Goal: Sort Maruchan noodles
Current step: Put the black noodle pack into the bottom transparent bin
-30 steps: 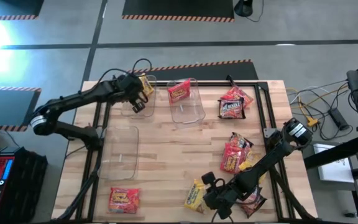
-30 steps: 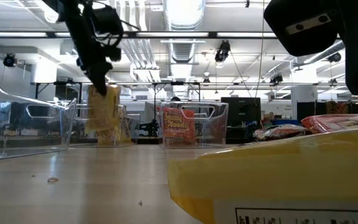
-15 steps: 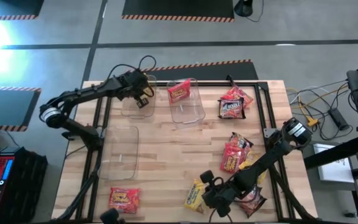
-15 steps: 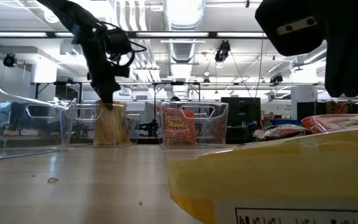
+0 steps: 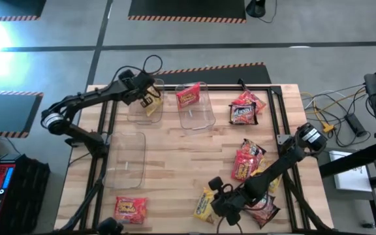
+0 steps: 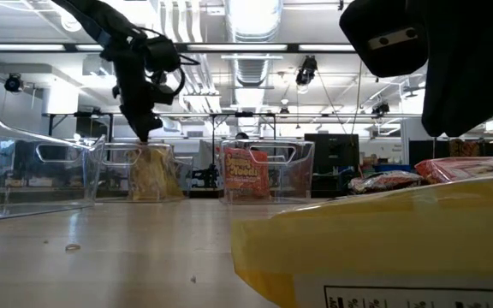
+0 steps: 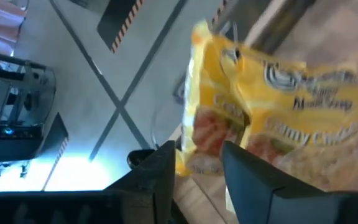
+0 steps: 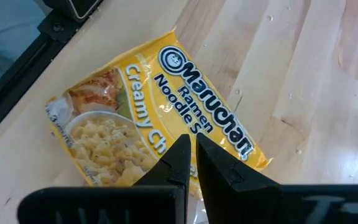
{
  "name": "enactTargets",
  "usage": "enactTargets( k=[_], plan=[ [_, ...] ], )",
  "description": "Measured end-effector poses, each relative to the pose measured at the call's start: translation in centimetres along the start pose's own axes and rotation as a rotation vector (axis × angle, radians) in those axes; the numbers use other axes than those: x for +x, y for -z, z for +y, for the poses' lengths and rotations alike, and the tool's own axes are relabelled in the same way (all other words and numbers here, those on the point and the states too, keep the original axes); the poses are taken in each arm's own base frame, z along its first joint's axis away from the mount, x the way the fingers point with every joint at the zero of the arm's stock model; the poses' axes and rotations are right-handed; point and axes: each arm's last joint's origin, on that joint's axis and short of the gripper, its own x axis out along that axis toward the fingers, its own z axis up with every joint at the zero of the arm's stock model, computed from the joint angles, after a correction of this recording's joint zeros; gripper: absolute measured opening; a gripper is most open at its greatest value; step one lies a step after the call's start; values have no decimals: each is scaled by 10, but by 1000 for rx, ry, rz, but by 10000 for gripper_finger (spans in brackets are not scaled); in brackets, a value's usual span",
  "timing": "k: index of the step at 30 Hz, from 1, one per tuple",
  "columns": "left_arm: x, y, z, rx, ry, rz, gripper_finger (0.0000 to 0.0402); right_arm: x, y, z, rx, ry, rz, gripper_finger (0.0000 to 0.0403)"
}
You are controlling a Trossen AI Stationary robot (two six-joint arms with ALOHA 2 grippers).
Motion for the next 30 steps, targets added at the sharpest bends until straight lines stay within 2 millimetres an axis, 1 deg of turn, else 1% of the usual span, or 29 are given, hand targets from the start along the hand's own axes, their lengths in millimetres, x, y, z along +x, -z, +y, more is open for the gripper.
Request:
enactTargets(
  k=[2, 5, 10, 13, 16, 19, 23, 27, 30],
  plan=[
    [-5, -5, 3, -45, 5, -27, 122, 0, 0, -1, 2, 2, 0, 18],
    [-17, -14, 8, -129, 84, -89, 124, 0, 0, -2, 5, 3, -3, 18],
    [-48, -32, 11, -250, 387, -248, 125, 0, -3, -1, 23, -1, -30, 18],
    [-73, -38, 1, -282, 573, -340, 125, 0, -4, -1, 27, -9, -39, 18],
    [-101, -36, -28, -248, 697, -417, 125, 0, -8, -1, 63, -12, -75, 18],
    [-130, -24, -67, -179, 785, -453, 125, 0, -10, 1, 138, -63, -97, 18],
    [-175, 5, -117, -154, 791, -505, 125, -1, -11, 3, 232, -151, -90, 18],
    [-220, 51, -159, -203, 812, -542, 125, -1, -12, 3, 304, -152, -102, 18],
    [-251, 89, -182, -232, 865, -564, 125, -1, -13, 3, 424, -159, -100, 18]
  ],
)
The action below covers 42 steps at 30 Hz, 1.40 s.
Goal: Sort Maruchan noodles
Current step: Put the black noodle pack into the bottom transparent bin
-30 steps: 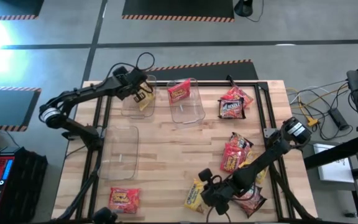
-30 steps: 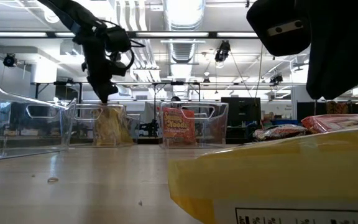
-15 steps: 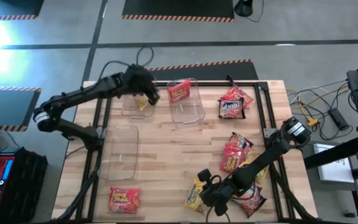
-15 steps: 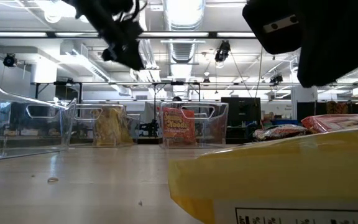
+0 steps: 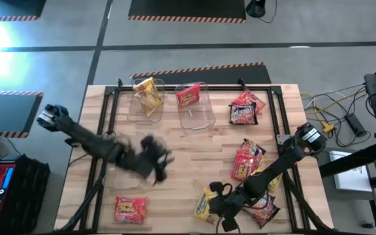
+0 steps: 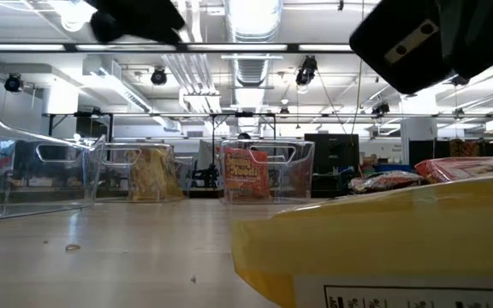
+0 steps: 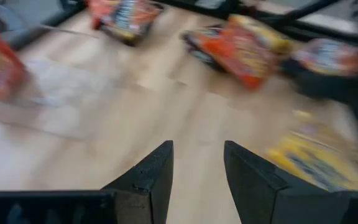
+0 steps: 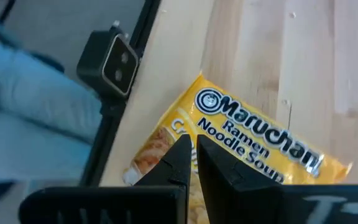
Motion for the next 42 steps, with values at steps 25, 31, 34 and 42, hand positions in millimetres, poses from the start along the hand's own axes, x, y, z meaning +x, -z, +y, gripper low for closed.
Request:
enactTargets(
  k=[25, 31, 34, 42],
  plan=[
    [6, 78, -113, -138, 1, -57, 125, -10, 23, 24, 619, -72, 258, 18],
    [17, 68, -138, -73, -5, -81, 125, -39, 19, 24, 648, 94, 397, 18],
    [20, 61, -145, -51, -10, -85, 125, -57, 15, 26, 620, 181, 426, 18],
    [52, 57, -139, -45, -69, -45, 125, -72, 33, 53, 656, 234, 468, 20]
  ],
)
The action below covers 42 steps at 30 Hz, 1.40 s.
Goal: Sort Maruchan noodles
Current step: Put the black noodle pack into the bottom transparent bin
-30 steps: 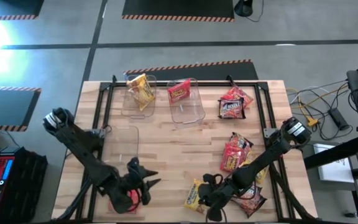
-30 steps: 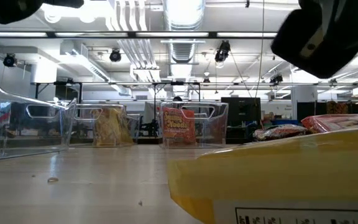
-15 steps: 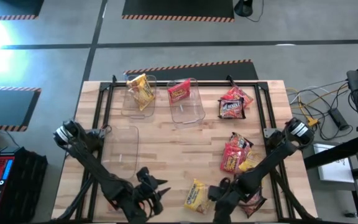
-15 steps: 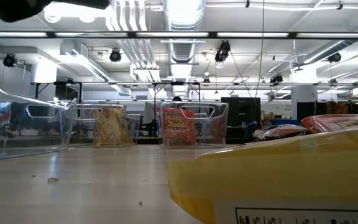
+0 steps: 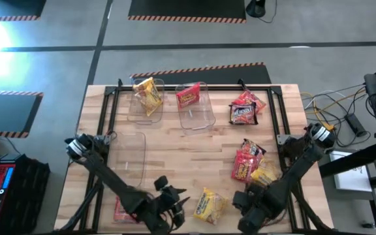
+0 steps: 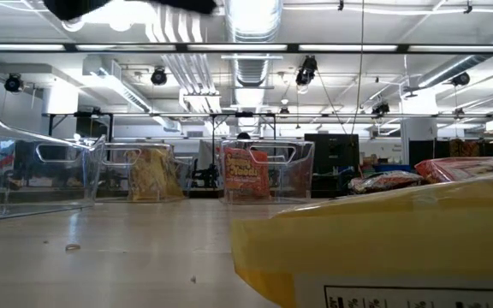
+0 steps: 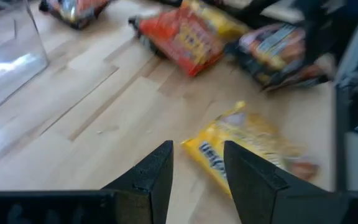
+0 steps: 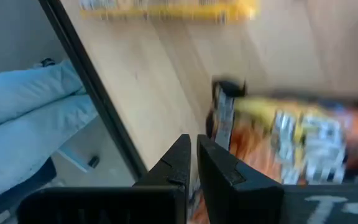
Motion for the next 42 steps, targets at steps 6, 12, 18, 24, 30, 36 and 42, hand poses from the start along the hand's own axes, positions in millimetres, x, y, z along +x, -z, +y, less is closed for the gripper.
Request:
enactTargets(
  k=[6, 12, 18, 24, 30, 36, 42],
  plan=[
    [45, -6, 4, 45, 1, 45, 115, -10, 28, 8, 88, -12, 19, 54],
    [54, -14, -2, 78, 56, -6, 101, -13, 46, 2, 162, 87, 31, 69],
    [53, -20, -9, 85, 124, -44, 98, -16, 53, -17, 184, 296, 14, 56],
    [54, -21, -9, 91, 126, -48, 98, -7, 53, -22, 145, 298, -28, 49],
    [56, -22, -7, 132, 130, -42, 98, -2, 51, -23, 143, 291, -55, 48],
    [59, -24, -5, 157, 124, -43, 97, 0, 30, -24, 101, 281, -138, 48],
    [59, -24, -6, 143, 141, -29, 97, 5, -3, -27, -13, 250, -205, 48]
  ],
)
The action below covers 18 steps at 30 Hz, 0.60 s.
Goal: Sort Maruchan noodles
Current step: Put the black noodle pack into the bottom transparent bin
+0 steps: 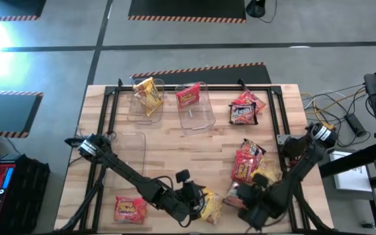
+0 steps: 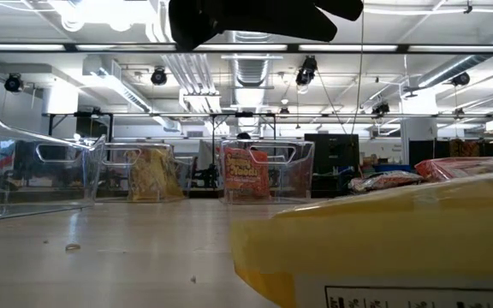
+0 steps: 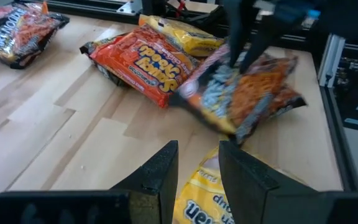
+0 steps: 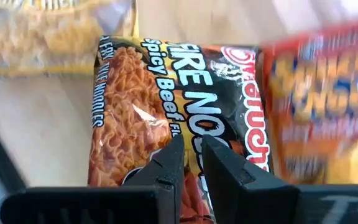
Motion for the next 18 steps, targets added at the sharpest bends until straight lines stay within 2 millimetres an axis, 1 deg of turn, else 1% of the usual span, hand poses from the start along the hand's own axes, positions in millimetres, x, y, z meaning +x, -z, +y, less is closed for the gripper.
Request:
enactTargets(
  k=[6, 10, 14, 18],
  plan=[
    [0, 1, -1, -14, 15, 9, 97, 12, -36, -11, -92, 24, -54, 48],
    [3, 4, 4, -7, 3, 19, 97, 14, -54, -18, -101, 35, -73, 48],
    [13, 8, 15, 8, -36, 34, 97, 0, -58, -16, -69, -14, -97, 48],
    [29, 16, 27, 25, -57, 24, 97, -12, -47, -10, 51, -86, -118, 48]
  ],
)
